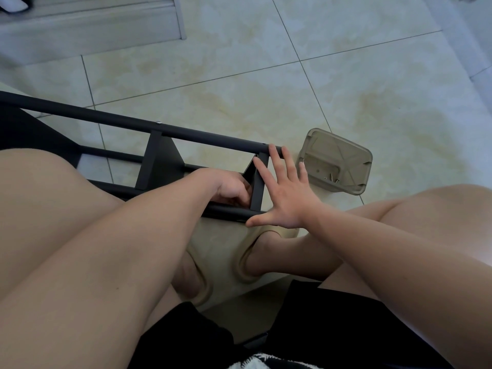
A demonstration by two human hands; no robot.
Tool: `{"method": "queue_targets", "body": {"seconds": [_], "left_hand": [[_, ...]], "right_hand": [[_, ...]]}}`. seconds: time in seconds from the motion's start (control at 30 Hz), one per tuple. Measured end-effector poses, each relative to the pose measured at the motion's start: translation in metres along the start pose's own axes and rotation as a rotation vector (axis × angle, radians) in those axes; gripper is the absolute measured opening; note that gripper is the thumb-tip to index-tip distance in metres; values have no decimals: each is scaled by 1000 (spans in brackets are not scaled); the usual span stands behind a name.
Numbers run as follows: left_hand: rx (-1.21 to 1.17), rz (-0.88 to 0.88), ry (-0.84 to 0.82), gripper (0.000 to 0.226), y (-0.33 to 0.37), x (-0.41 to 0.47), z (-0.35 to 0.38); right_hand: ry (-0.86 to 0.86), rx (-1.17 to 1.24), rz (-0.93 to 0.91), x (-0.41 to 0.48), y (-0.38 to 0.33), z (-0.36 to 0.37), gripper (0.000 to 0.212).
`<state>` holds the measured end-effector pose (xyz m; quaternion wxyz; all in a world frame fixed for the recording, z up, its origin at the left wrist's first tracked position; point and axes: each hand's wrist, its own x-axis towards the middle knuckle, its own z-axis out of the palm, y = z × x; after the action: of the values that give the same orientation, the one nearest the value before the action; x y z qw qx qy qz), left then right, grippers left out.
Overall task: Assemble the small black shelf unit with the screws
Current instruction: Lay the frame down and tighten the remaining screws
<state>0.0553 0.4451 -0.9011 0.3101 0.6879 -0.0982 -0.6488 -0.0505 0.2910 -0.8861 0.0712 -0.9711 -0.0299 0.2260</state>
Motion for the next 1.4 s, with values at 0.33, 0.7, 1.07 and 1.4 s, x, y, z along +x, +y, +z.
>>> {"method": "queue_targets", "body": {"seconds": [0.33, 0.7, 1.07, 1.4], "left_hand": [[140, -65, 66, 15, -6, 2, -2], [103, -26, 52, 3, -6, 0, -3], [-47, -88, -43, 9, -7, 3, -2], [-141, -12, -70, 35, -6, 3, -1]], "right_hand": [[-2, 0, 4, -1, -1, -2, 137], [10, -6, 1, 0, 0, 0, 136], [35, 21, -12, 0, 2, 4, 136], [33, 25, -13, 0, 2, 3, 136]]}}
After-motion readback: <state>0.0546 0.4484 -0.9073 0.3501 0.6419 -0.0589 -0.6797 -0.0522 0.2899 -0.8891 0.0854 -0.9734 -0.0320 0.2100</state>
